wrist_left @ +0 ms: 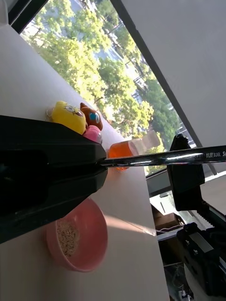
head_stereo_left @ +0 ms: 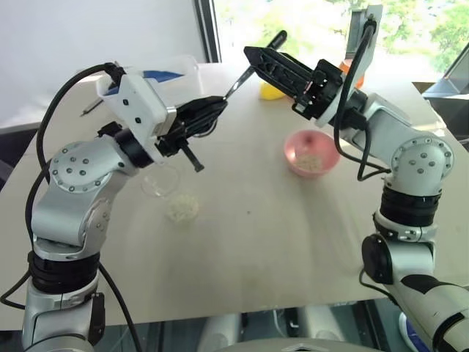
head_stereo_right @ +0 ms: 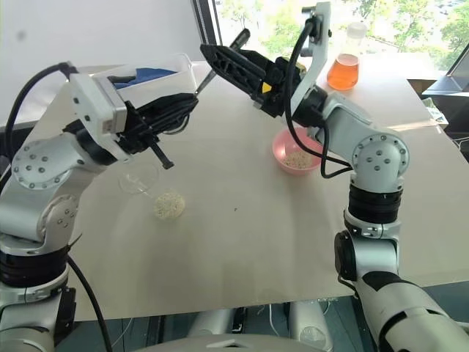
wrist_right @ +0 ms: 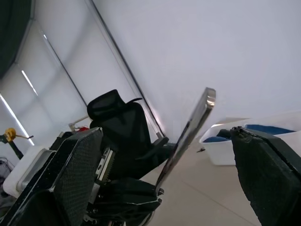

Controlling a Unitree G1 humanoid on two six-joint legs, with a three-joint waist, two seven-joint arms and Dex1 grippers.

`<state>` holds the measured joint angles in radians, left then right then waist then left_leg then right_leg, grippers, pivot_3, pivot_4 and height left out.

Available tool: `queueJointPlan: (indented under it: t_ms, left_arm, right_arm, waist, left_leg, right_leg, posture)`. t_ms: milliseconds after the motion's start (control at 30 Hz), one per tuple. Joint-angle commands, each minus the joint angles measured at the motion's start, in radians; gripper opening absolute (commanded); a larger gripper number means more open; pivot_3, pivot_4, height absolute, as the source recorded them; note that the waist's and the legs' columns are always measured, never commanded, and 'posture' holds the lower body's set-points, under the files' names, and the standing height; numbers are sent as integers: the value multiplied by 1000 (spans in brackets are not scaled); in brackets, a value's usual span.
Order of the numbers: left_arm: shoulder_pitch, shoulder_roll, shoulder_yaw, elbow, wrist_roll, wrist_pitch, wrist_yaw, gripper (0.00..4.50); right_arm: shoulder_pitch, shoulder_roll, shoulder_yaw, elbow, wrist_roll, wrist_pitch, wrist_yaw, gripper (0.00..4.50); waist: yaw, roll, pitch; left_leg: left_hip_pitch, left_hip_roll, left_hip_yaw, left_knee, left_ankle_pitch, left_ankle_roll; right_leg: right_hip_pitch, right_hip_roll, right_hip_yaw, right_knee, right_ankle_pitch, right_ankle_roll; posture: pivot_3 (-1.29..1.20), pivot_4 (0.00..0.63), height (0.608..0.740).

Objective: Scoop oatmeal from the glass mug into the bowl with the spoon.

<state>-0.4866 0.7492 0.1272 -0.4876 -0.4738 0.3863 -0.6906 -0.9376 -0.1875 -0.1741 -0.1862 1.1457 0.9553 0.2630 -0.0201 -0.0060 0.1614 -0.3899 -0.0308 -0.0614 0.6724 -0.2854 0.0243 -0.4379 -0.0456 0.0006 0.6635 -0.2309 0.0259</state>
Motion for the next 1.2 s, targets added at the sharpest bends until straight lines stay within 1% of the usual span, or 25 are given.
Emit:
queueJointPlan:
  t_ms: [33, 100, 167, 267, 300, 333, 367, 400, 433, 467, 500, 533, 567, 600, 733, 900, 1000, 1100, 1167, 1200]
  left_arm:
    - [-25, 12, 3, -9, 17, -24, -15, 56]
    - [-26, 16, 2, -8, 26, -28, -23, 56]
    - [-34, -1, 13, -12, 9, -11, -9, 56]
    - [-31, 2, 6, -4, 28, -20, -18, 56]
    - [-33, 0, 5, 0, 31, -22, -18, 0]
    - [-36, -1, 6, 4, 33, -23, -18, 0]
    - [-38, -1, 5, 7, 36, -25, -18, 0]
    - [-38, 2, 1, 9, 44, -30, -23, 0]
    - [-36, 4, -1, 12, 48, -34, -28, 0]
    - [-34, 3, -1, 13, 47, -33, -30, 0]
    - [-32, 3, -2, 13, 48, -34, -33, 0]
    - [-30, 4, -2, 14, 52, -36, -36, 0]
    - [-29, 5, 1, 15, 54, -36, -35, 0]
    - [-27, 3, 7, 16, 48, -27, -30, 0]
    - [-13, 16, 18, 8, 31, 0, -38, 0]
    - [-13, 22, 38, 3, 36, -1, -24, 0]
    - [-19, 27, 47, 9, 60, -20, -15, 0]
    - [-23, 23, 54, 15, 82, -39, -2, 953]
    - [-22, 15, 55, 10, 77, -40, 2, 1801]
    - [-22, 13, 55, 6, 75, -38, 4, 2386]
  right_arm:
    - [-36, -2, 3, -33, 31, -6, 21, 4500]
    - [-32, -7, 4, -40, 39, -4, 26, 4500]
    - [-30, -11, 4, -45, 51, -1, 38, 4500]
    - [-32, -11, 5, -40, 48, -12, 44, 4500]
    - [-34, -12, 5, -36, 47, -15, 47, 3952]
    - [-35, -13, 5, -34, 44, -17, 51, 3611]
    - [-35, -15, 6, -33, 42, -18, 55, 3024]
    - [-35, -18, 6, -31, 37, -20, 59, 2766]
    - [-36, -18, 6, -28, 32, -24, 60, 2325]
    - [-38, -18, 5, -24, 30, -27, 61, 1755]
    - [-40, -18, 2, -22, 32, -29, 61, 1291]
    - [-40, -18, -1, -22, 36, -29, 60, 655]
    - [-39, -18, -2, -24, 38, -29, 60, 260]
    - [-35, -19, -1, -28, 40, -28, 61, 37]
    - [-20, -27, 1, -38, 37, -29, 67, 37]
    - [-12, -46, 6, -43, 20, -30, 64, 37]
    - [-4, -59, 22, -42, -15, -41, 71, 37]
    - [-12, -54, 19, -30, -22, -49, 65, 0]
    - [-22, -45, 12, -18, -25, -56, 55, 0]
    - [-24, -44, 8, -16, -24, -57, 52, 0]
  waist:
    - [0, 0, 0]
    - [0, 0, 0]
    - [0, 0, 0]
    - [0, 0, 0]
    - [0, 0, 0]
    - [0, 0, 0]
    - [0, 0, 0]
    - [1, 0, 0]
    - [1, 0, 0]
    - [1, 0, 0]
    - [1, 0, 0]
    - [1, 0, 0]
    - [1, 0, 0]
    - [1, 0, 0]
    - [1, 0, 0]
    - [1, 0, 0]
    - [1, 0, 0]
    - [1, 0, 0]
    - [1, 0, 0]
    - [1, 0, 0]
  left_leg:
    - [0, 0, 0, 0, 0, 0]
    - [0, 0, 0, 0, 0, 0]
    - [0, 0, 0, 0, 0, 0]
    - [0, 0, 0, 0, 0, 0]
    - [0, 0, 0, 0, 0, 0]
    - [0, 0, 0, 0, 0, 0]
    - [0, 0, 0, 0, 0, 0]
    - [0, 0, 0, 0, 0, 0]
    - [0, 0, 0, 0, 0, 0]
    - [0, 0, 0, 0, 0, 0]
    - [0, 0, 0, 0, 0, 0]
    - [0, 0, 0, 0, 0, 0]
    - [0, 0, 0, 0, 0, 0]
    - [0, 0, 0, 0, 0, 0]
    - [-1, 0, 0, 0, 0, 0]
    - [-1, 0, 0, 0, 0, 0]
    - [-1, 0, 0, 0, 0, 0]
    - [-1, 0, 1, 0, 0, 0]
    - [-1, 0, 1, 0, 0, 0]
    - [-1, 0, 1, 0, 0, 0]
  right_leg:
    - [0, 0, 0, 0, 0, 0]
    - [0, 0, 0, 0, 0, 0]
    - [0, 0, 0, 0, 0, 0]
    - [0, -1, 0, 0, 0, 0]
    - [0, -1, 1, 0, 0, 0]
    - [0, -1, 1, 0, 0, 0]
    - [0, -1, 1, 0, 0, 0]
    - [0, -1, 1, 0, 0, 0]
    - [0, -1, 1, 0, 0, 0]
    - [0, 0, 1, 0, 0, 0]
    - [0, 0, 1, 0, 0, 0]
    - [0, 0, 1, 0, 0, 0]
    - [0, -1, 1, 0, 0, 0]
    - [0, -1, 1, 0, 0, 0]
    - [-1, -1, 2, 0, 0, 0]
    - [-1, -1, 2, 0, 0, 0]
    - [-1, -1, 2, 0, 0, 0]
    - [-1, -1, 2, 0, 0, 0]
    - [-2, -1, 2, 0, 0, 0]
    - [-2, -1, 2, 0, 0, 0]
  posture:
    - [0, 150, 740]
    - [0, 150, 740]
    - [0, 150, 740]
    - [0, 150, 740]
    - [0, 150, 740]
    - [0, 150, 740]
    - [0, 150, 740]
    - [0, 150, 740]
    - [0, 150, 740]
    - [0, 150, 740]
    - [0, 150, 740]
    - [0, 150, 740]
    - [0, 150, 740]
    - [0, 150, 740]
    - [0, 150, 740]
    - [0, 150, 740]
    - [0, 150, 740]
    - [0, 150, 740]
    - [0, 150, 740]
    - [0, 150, 740]
